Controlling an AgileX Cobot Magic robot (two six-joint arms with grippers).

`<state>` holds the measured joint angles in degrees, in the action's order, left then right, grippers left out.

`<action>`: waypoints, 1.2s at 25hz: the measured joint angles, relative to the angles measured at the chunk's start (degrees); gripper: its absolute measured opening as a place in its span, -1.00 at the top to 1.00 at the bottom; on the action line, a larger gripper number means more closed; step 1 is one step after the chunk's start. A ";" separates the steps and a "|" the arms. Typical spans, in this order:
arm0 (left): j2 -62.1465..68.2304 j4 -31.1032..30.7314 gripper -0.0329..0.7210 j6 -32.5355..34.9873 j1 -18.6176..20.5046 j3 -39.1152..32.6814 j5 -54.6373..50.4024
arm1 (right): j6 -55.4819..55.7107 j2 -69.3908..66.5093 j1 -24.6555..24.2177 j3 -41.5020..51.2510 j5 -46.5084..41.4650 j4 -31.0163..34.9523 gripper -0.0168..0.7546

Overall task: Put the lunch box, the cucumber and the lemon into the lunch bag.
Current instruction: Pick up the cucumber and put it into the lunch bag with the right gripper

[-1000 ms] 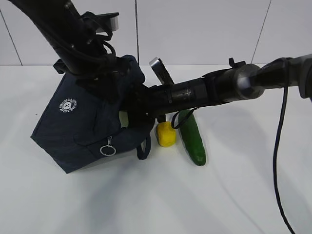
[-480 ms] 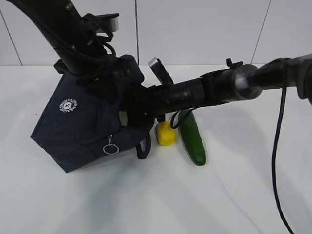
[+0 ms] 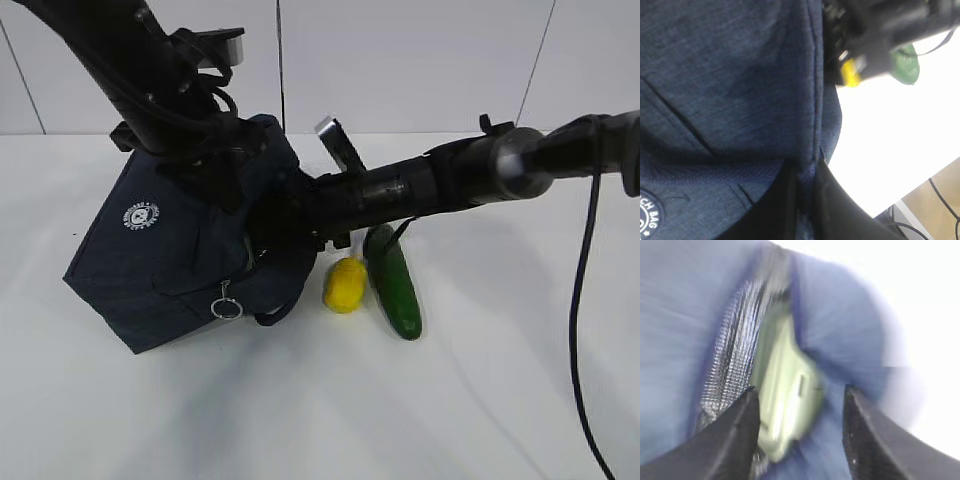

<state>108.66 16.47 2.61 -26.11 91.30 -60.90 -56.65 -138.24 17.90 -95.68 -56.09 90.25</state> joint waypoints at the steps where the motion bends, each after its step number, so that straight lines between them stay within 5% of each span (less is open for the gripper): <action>1: 0.00 -0.12 0.86 0.00 0.00 0.00 0.00 | 0.23 0.11 -0.81 0.00 -0.72 -0.47 -0.08; 13: 0.00 -0.22 0.86 0.00 0.00 0.00 0.12 | 9.62 9.63 -13.15 -0.09 -4.91 -16.75 -0.08; 30: 0.00 -0.66 0.86 0.35 0.00 0.00 0.00 | 34.83 13.05 -9.43 -0.20 -2.60 -54.56 -0.08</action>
<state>108.66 15.81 2.96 -26.11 91.30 -60.91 -21.82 -125.19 8.48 -95.88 -58.69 35.68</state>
